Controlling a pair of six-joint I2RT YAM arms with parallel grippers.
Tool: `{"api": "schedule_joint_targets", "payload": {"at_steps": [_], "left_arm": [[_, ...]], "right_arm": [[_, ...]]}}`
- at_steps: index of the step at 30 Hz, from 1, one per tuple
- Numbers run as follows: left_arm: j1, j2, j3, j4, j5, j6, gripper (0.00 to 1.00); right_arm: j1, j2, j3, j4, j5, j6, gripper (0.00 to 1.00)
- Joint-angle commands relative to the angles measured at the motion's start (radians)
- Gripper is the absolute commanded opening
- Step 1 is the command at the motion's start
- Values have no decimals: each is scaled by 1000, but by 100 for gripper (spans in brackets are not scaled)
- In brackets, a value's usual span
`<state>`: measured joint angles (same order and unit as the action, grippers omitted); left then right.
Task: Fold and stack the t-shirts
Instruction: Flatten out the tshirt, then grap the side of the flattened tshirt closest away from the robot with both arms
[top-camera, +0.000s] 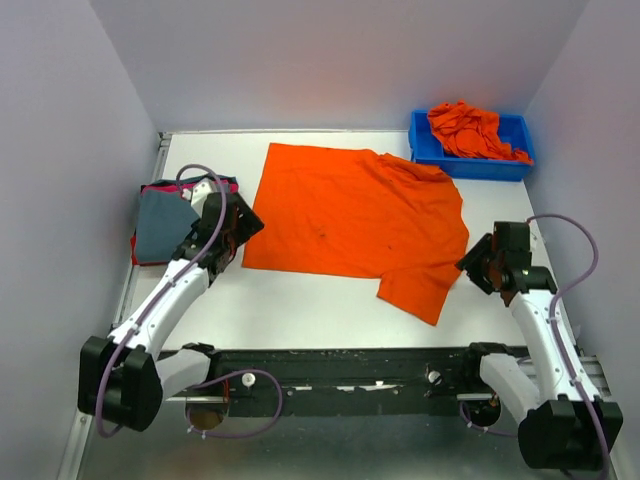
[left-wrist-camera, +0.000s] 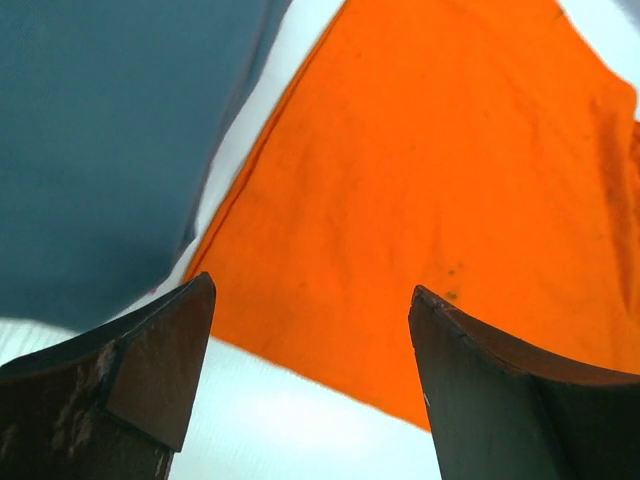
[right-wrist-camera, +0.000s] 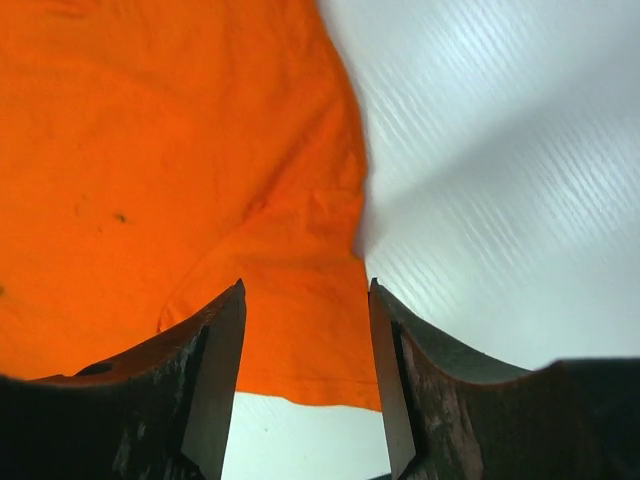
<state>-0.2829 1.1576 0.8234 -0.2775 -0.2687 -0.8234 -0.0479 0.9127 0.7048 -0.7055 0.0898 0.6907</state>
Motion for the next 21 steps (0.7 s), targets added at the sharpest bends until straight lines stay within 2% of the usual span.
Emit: {"api": "schedule_joint_targets", "payload": {"at_steps": [1, 2, 3, 4, 8, 10, 14, 21], "left_arm": [[1, -131, -104, -25, 22, -88, 88], [1, -148, -125, -22, 26, -95, 88], [1, -165, -141, -22, 28, -102, 87], [1, -176, -153, -22, 23, -103, 88], [1, -187, -170, -28, -4, -108, 87], [1, -174, -165, -25, 2, -103, 88], [1, -136, -156, -9, 39, -106, 88], [1, -96, -145, 26, 68, -108, 88]], "right_arm": [[0, -98, -76, -70, -76, -2, 60], [20, -109, -83, -89, -84, 18, 60], [46, -120, -88, -86, -132, 15, 54], [80, -124, -94, -86, -151, 29, 53], [144, -69, -103, -140, -125, 52, 53], [180, -32, -117, -146, -153, 46, 52], [272, 24, -123, -198, -113, 66, 52], [312, 46, -169, -219, -95, 113, 51]]}}
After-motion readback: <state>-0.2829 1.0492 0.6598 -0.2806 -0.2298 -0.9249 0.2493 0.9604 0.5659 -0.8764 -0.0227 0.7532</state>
